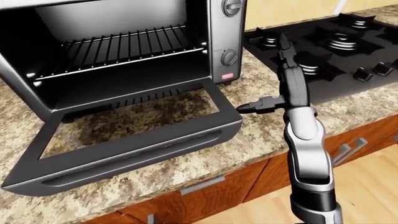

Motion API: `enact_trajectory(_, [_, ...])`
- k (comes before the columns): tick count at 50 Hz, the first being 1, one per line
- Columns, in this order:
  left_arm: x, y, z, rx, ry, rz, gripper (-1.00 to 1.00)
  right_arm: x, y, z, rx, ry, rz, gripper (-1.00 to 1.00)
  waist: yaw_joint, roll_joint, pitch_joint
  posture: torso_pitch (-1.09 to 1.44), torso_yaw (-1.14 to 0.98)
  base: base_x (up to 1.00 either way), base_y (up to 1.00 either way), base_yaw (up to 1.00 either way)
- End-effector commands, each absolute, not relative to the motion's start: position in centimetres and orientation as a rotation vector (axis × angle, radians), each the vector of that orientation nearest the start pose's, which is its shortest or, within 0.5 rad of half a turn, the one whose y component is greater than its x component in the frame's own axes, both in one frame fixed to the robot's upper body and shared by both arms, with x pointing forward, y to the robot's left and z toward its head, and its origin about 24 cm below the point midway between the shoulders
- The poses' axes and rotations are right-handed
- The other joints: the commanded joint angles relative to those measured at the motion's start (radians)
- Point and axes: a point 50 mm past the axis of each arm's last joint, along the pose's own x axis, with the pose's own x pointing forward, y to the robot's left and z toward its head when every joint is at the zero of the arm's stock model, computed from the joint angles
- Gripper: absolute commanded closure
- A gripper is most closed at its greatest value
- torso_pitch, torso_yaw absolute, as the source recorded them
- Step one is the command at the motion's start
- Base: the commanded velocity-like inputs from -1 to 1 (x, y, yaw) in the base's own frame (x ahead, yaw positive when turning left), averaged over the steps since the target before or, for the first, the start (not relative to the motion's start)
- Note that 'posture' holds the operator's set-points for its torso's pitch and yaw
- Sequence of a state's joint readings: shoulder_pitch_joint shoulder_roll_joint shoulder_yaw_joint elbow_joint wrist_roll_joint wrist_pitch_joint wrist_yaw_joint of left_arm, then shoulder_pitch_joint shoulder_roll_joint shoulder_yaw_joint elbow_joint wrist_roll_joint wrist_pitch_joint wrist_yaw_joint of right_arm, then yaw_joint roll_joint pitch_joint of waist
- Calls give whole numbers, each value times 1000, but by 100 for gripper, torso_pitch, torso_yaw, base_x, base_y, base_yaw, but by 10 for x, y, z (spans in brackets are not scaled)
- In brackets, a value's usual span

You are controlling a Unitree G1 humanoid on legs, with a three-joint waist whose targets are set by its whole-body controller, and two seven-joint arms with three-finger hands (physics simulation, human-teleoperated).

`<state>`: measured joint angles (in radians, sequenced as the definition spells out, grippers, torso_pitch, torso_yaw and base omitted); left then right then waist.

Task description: Close the toaster oven door.

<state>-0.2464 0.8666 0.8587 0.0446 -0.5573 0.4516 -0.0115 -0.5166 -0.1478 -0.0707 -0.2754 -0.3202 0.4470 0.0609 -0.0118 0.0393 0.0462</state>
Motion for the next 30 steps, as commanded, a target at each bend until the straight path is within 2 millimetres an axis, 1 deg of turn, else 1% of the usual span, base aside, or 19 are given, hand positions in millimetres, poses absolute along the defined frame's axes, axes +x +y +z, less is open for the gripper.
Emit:
enact_trajectory(1, [192,419,277,68,-418,642,-100,305,-159,229,-408,-432,-118,-100,0,9,-21,0,0,0,0,0])
enact_trajectory(7, [192,419,277,68,-419,643,-100,309,-157,231,-421,-448,-131,-100,-1,11,-22,0,0,0,0,0])
enact_trajectory(17, [192,419,276,69,-417,644,-100,316,-151,227,-470,-461,-146,-100,-1,13,-23,0,0,0,0,0])
enact_trajectory(30, [192,419,279,67,-420,645,-100,325,-148,224,-504,-468,-151,-100,-2,14,-22,0,0,0,0,0])
